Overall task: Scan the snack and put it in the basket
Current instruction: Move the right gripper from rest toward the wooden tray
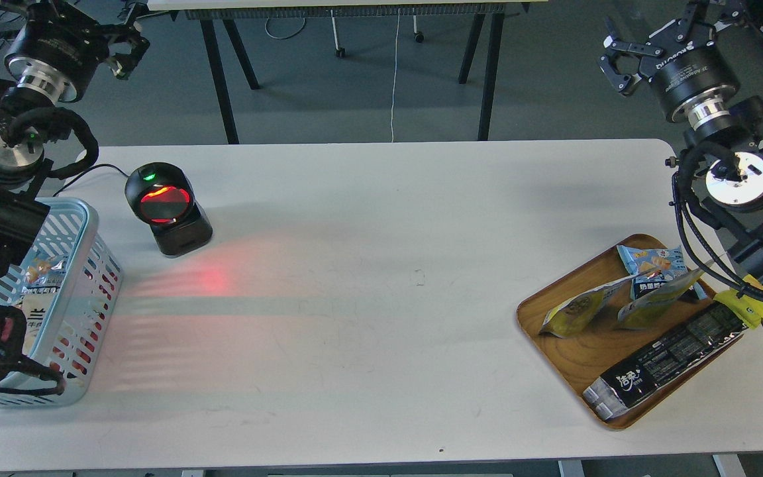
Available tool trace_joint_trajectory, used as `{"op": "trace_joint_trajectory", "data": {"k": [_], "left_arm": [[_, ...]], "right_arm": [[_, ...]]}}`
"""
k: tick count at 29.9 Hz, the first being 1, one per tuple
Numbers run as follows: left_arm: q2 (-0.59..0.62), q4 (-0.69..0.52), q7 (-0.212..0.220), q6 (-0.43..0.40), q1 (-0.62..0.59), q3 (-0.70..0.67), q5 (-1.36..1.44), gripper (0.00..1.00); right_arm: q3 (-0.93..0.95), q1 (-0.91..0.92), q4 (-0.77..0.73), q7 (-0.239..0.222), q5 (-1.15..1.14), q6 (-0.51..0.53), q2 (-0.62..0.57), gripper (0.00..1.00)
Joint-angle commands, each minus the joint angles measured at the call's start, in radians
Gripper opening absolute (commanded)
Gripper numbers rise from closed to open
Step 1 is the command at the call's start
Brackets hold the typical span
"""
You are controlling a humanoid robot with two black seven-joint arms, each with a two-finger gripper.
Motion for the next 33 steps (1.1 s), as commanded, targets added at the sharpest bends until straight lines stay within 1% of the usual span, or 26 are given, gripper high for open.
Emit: {"op": "trace_joint_trajectory", "data": {"k": [1, 4, 7, 10, 12, 15, 17, 20, 24, 28, 33], "left_arm": [[0.000, -0.006, -0.003, 0.000, 0.002, 0.002, 0.001, 1.00], [-0.005, -0.007, 0.008, 0.000, -0.001, 0.004, 0.003, 1.00], [-0.008, -0.007, 0.009, 0.000, -0.003, 0.004, 0.004, 1.00], [-0.008, -0.009, 0.008, 0.000, -0.003, 0.004, 0.004, 1.00], [-0.005, -0.009, 0.000, 0.000, -0.003, 0.004, 0.004, 1.00], [-0.006, -0.009, -0.002, 0.000, -0.003, 0.014, 0.004, 1.00], [-0.006, -0.007, -0.003, 0.000, -0.003, 0.036, 0.004, 1.00], [-0.014, -0.010, -0.008, 0.000, -0.001, 0.076, 0.004, 1.00], [0.001, -0.041, -0.008, 0.000, 0.001, 0.120, 0.004, 1.00], [0.001, -0.041, -0.005, 0.000, 0.001, 0.122, 0.004, 1.00], [0.001, -0.042, -0.006, 0.000, 0.001, 0.125, 0.004, 1.00]], "right_arm": [[0.000, 0.004, 0.005, -0.001, 0.000, 0.000, -0.019, 0.99], [-0.006, 0.010, 0.031, -0.001, 0.000, 0.000, -0.052, 0.99], [-0.019, 0.024, 0.070, -0.001, -0.015, 0.000, -0.109, 0.99], [-0.075, 0.084, 0.132, 0.002, -0.106, 0.000, -0.169, 0.99], [-0.106, 0.133, 0.184, 0.020, -0.222, 0.000, -0.195, 0.99], [-0.128, 0.188, 0.257, 0.069, -0.423, 0.000, -0.247, 0.99], [-0.132, 0.219, 0.329, 0.089, -0.536, 0.000, -0.276, 0.99], [-0.149, 0.275, 0.422, 0.091, -0.751, 0.000, -0.329, 0.99], [-0.250, 0.413, 0.505, 0.103, -1.067, 0.000, -0.335, 0.99], [-0.400, 0.545, 0.609, 0.109, -1.241, 0.000, -0.326, 0.99], [-0.588, 0.709, 0.792, 0.109, -1.448, 0.000, -0.324, 0.99]]}}
